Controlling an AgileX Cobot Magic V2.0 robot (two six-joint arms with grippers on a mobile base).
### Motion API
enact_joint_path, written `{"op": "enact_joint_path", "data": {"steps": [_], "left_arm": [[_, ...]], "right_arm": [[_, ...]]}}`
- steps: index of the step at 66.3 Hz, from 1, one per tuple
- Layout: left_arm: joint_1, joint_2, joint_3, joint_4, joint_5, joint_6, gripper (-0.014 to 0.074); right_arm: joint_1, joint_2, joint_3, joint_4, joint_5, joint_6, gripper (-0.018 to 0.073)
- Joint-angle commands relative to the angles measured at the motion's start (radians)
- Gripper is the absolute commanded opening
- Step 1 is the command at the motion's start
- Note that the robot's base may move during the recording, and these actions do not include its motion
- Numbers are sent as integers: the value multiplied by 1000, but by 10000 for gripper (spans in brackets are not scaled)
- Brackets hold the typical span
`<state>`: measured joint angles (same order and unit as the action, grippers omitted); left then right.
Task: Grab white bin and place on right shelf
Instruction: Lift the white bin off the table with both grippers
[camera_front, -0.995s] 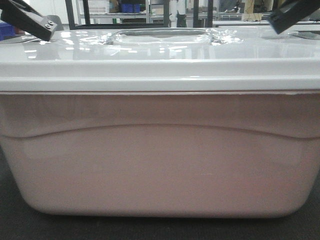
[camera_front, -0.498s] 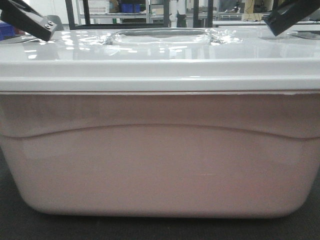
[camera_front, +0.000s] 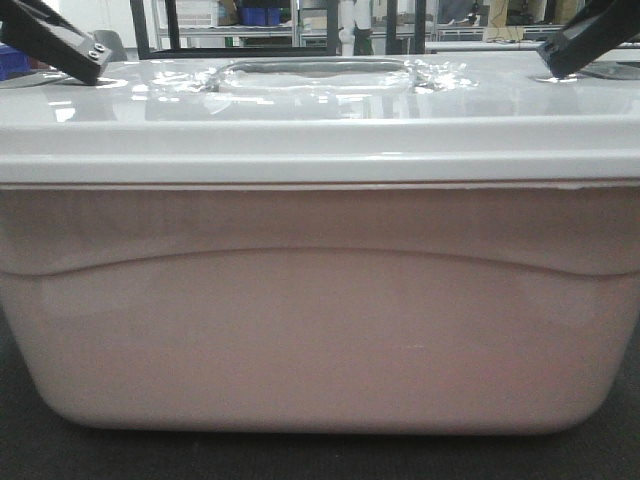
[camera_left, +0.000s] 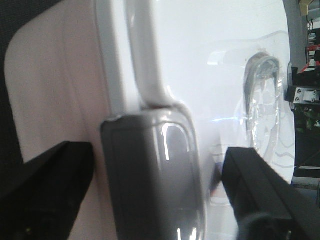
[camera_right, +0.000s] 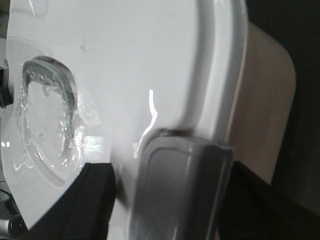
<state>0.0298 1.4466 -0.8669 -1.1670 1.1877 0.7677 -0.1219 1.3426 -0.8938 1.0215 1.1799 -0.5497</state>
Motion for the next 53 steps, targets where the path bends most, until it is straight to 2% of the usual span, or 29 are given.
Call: {"op": "enact_joint_path", "data": {"steps": [1,18,40,53], "left_arm": [[-8,-28,-23,-63,129,24,403],[-8,-43,-25,-63,129,26,251],[-8,-116,-25,-58,129,26,251],[-8,-190,-27,-58,129,26,253]], "right_arm": [[4,-25,-23,94,154,-11,394],[7,-29,-51,111,154,-29,390],[8,-33,-99,127,154,-30,390],[19,-69,-99,132,154,-71,390]]}}
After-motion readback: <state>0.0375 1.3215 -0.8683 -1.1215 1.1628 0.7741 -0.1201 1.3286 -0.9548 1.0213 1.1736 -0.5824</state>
